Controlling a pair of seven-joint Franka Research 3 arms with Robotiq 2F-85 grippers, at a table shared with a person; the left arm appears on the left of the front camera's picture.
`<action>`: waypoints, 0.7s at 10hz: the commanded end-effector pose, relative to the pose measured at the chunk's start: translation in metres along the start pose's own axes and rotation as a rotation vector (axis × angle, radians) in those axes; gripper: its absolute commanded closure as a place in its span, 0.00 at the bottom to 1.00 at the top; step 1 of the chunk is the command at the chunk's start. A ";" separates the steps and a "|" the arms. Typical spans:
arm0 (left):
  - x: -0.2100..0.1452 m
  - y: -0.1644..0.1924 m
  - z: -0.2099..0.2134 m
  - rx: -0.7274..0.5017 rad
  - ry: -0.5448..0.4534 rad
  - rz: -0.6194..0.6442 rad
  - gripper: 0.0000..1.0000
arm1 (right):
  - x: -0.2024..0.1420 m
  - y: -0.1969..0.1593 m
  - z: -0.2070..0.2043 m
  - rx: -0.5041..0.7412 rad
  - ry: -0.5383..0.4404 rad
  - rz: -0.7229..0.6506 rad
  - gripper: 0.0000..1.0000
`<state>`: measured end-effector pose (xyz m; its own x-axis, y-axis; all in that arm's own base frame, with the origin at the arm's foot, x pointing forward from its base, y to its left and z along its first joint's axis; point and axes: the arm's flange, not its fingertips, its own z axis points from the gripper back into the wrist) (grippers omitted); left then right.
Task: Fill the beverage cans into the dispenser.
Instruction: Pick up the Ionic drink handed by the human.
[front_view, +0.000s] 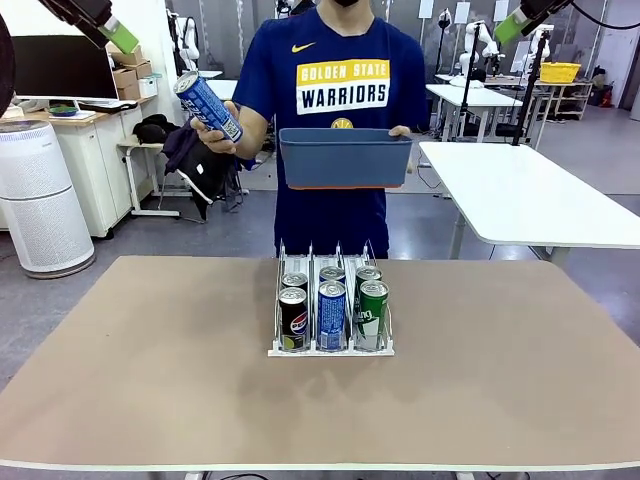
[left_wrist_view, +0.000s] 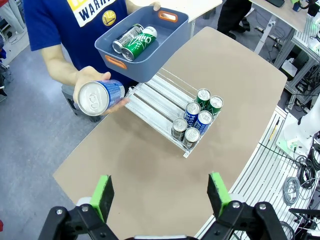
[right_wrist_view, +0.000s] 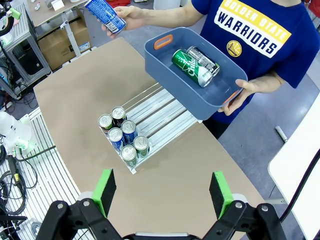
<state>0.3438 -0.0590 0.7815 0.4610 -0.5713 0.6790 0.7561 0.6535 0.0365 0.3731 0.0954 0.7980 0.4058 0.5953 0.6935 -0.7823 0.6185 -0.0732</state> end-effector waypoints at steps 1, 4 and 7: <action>0.000 0.000 -0.001 -0.001 0.001 0.000 0.00 | 0.000 0.000 0.000 0.000 0.000 0.000 0.00; 0.000 0.000 -0.001 -0.001 0.001 0.000 0.00 | 0.000 0.000 0.000 0.000 0.000 0.000 0.00; 0.000 0.000 -0.001 -0.001 0.001 0.000 0.00 | 0.000 0.000 0.000 0.000 0.000 0.000 0.00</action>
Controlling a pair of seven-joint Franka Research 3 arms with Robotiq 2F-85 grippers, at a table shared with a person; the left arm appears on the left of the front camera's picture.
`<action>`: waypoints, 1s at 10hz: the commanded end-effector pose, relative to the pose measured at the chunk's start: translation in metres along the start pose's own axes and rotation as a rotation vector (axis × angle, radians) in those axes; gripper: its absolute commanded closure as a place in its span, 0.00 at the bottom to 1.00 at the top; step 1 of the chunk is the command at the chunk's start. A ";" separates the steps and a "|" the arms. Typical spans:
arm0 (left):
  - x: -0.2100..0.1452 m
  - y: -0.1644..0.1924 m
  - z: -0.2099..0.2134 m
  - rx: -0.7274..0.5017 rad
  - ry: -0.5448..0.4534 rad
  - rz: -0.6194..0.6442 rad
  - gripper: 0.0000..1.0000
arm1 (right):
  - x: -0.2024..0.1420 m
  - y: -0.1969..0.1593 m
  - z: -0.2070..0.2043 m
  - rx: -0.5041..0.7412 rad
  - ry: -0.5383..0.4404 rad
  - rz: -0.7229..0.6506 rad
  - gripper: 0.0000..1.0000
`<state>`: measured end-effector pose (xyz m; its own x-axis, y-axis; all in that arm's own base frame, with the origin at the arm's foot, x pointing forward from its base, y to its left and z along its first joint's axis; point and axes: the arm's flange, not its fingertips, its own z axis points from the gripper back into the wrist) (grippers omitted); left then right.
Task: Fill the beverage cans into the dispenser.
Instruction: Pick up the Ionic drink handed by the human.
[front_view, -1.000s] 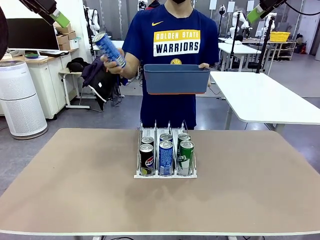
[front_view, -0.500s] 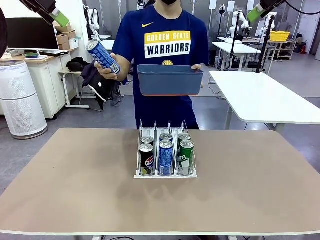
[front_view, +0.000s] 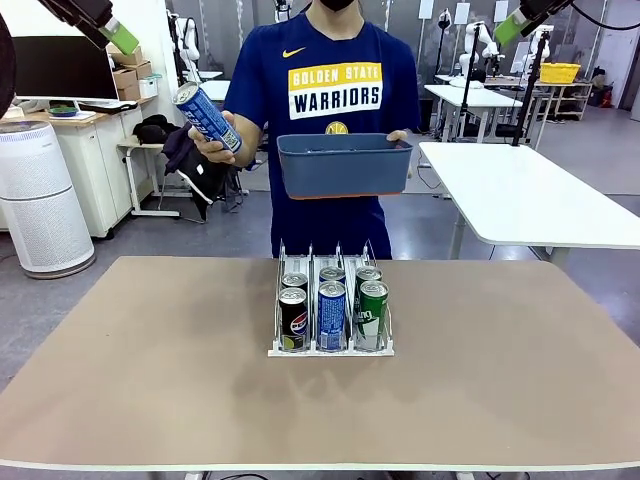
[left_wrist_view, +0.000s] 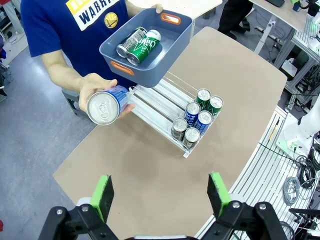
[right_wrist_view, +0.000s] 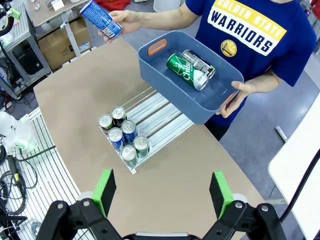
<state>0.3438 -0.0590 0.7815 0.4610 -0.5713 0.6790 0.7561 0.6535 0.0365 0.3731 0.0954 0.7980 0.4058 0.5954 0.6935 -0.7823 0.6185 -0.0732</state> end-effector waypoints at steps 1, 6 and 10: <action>0.000 0.000 -0.001 -0.001 0.001 0.001 0.00 | 0.000 0.000 0.000 0.000 0.000 0.000 0.00; 0.000 0.000 0.000 0.000 0.000 0.000 0.00 | 0.000 0.000 0.000 0.000 0.000 0.000 0.00; 0.012 0.026 -0.032 0.050 0.075 -0.141 0.00 | 0.000 0.000 0.000 0.000 0.000 0.000 0.00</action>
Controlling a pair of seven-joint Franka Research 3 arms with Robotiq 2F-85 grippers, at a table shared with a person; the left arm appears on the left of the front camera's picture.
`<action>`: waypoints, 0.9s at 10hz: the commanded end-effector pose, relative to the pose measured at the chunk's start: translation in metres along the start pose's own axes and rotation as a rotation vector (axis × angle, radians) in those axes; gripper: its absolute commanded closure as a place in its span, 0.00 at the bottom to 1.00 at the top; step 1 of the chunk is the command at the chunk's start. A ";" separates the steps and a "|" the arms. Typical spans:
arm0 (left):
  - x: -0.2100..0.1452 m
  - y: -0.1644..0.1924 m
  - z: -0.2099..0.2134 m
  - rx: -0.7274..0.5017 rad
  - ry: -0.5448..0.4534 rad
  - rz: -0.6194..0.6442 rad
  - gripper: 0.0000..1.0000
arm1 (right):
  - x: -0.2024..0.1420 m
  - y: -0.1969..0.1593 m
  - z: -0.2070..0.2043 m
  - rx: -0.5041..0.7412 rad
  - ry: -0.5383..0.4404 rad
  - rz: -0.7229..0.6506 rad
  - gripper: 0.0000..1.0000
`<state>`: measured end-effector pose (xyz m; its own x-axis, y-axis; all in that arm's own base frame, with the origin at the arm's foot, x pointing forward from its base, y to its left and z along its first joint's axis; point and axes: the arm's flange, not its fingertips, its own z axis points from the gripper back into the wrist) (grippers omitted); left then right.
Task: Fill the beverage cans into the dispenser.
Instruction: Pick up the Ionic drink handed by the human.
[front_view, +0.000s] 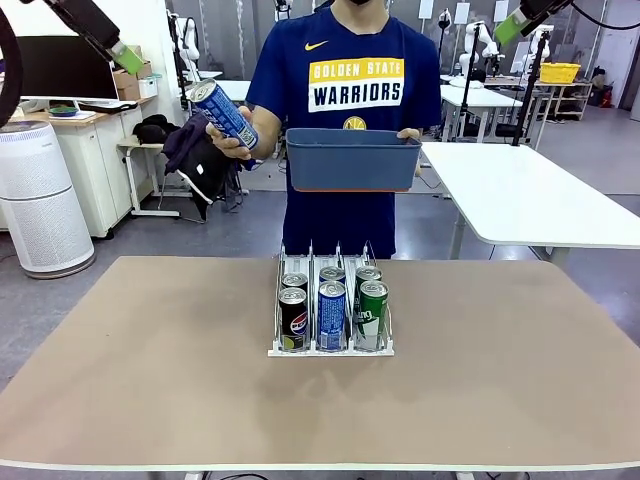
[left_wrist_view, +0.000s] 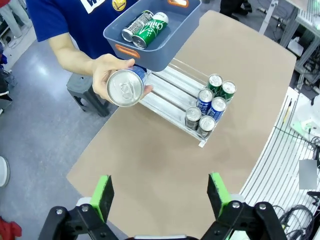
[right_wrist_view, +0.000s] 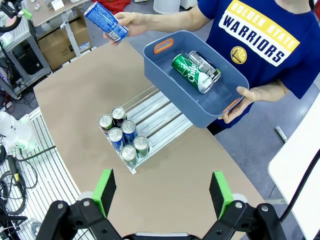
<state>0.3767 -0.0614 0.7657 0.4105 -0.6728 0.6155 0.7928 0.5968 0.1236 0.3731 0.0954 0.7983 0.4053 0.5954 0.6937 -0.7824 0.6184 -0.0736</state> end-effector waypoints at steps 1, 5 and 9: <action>0.010 0.013 -0.018 0.017 -0.013 -0.051 0.00 | 0.000 0.000 0.000 0.001 0.000 0.000 0.00; 0.020 0.036 -0.048 0.044 -0.077 -0.074 0.00 | 0.000 0.000 0.000 0.001 0.000 0.000 0.00; 0.016 0.032 -0.047 0.040 -0.032 -0.078 0.00 | 0.000 0.000 0.000 0.001 0.000 0.000 0.00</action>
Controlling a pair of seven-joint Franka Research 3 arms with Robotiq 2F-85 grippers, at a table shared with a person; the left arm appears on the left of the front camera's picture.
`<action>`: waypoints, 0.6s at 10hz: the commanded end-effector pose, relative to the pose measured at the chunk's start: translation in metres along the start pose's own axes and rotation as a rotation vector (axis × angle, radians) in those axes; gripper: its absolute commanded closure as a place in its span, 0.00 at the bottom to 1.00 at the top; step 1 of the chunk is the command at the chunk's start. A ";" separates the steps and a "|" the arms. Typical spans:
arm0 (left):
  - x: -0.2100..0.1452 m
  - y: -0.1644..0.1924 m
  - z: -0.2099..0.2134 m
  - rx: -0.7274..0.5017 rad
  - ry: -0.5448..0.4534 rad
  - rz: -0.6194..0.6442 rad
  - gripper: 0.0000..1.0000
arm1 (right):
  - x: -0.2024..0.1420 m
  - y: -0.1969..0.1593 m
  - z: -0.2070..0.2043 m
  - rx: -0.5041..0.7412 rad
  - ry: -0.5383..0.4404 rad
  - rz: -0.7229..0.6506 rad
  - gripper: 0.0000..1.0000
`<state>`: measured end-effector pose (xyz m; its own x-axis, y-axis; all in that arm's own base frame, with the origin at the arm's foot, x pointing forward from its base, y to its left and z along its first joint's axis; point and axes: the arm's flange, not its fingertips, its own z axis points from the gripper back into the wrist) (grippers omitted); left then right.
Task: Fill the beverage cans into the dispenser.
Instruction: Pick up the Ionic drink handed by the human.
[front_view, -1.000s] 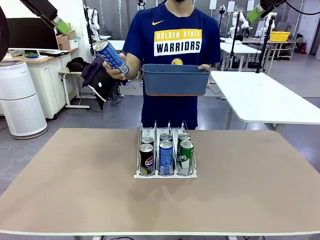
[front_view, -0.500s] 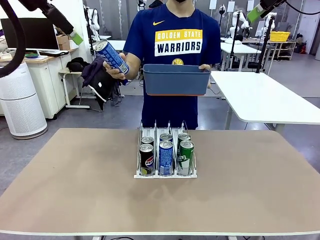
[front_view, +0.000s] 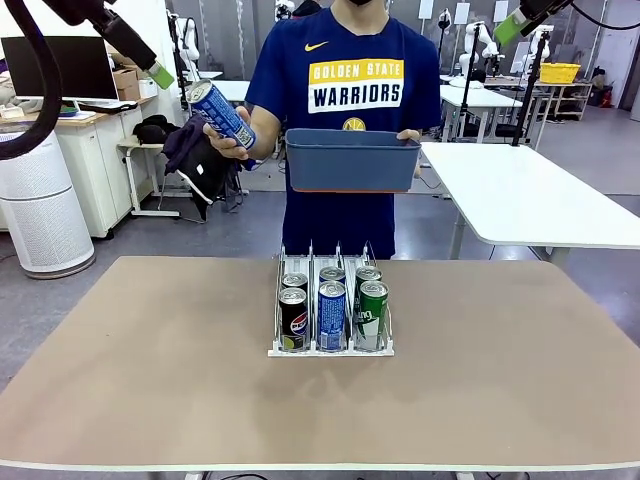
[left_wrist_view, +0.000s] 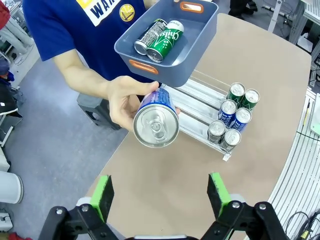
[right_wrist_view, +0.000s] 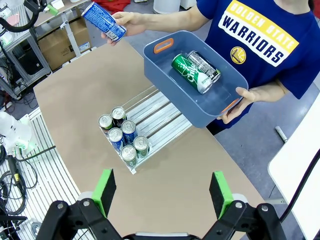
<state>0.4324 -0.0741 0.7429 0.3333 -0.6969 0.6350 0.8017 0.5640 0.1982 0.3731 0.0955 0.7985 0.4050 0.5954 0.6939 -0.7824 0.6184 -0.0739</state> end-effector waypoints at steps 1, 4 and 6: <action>-0.001 -0.001 0.002 0.001 0.009 -0.006 0.00 | 0.000 0.000 0.000 0.001 0.000 0.000 0.00; 0.005 0.007 -0.006 -0.035 0.008 -0.048 0.00 | 0.000 0.000 0.000 0.001 0.000 0.000 0.00; 0.017 0.015 -0.030 -0.004 0.019 -0.145 0.00 | 0.000 0.000 0.000 0.001 0.000 0.000 0.00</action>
<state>0.4500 -0.0863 0.7363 0.2758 -0.7476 0.6042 0.8331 0.4994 0.2376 0.3731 0.0955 0.7986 0.4048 0.5954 0.6940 -0.7824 0.6183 -0.0740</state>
